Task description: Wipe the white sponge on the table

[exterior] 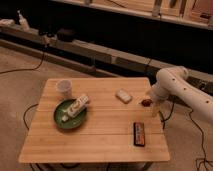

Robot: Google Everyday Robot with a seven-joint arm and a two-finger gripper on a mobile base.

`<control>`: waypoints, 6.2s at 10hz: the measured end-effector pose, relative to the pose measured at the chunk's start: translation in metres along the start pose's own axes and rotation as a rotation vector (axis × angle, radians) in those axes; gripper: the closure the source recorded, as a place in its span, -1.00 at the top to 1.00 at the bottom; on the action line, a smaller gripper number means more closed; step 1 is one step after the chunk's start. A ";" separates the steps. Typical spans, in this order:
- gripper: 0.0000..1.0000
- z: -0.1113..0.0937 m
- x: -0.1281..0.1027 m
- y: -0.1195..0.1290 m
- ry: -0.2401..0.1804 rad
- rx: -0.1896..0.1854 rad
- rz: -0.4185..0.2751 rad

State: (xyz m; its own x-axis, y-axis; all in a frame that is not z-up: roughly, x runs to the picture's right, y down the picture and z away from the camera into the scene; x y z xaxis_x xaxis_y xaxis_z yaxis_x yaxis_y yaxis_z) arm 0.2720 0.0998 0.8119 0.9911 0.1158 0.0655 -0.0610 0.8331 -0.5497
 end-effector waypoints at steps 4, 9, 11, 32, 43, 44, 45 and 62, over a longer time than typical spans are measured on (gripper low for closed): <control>0.60 0.000 0.000 0.000 0.000 0.000 0.000; 0.60 0.000 0.000 0.000 0.000 0.000 0.001; 0.60 0.000 0.000 0.000 0.000 0.000 0.001; 0.60 0.020 -0.023 -0.034 0.027 0.023 -0.079; 0.60 0.080 -0.080 -0.096 -0.007 -0.029 -0.148; 0.60 0.086 -0.082 -0.098 -0.005 -0.041 -0.145; 0.60 0.094 -0.086 -0.098 -0.007 -0.059 -0.133; -0.04 0.100 -0.044 -0.108 0.063 -0.094 0.054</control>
State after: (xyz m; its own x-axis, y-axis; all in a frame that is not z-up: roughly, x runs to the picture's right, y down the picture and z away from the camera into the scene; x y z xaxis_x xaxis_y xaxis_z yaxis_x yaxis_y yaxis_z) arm 0.2229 0.0590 0.9518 0.9923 0.1226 -0.0170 -0.1061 0.7719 -0.6268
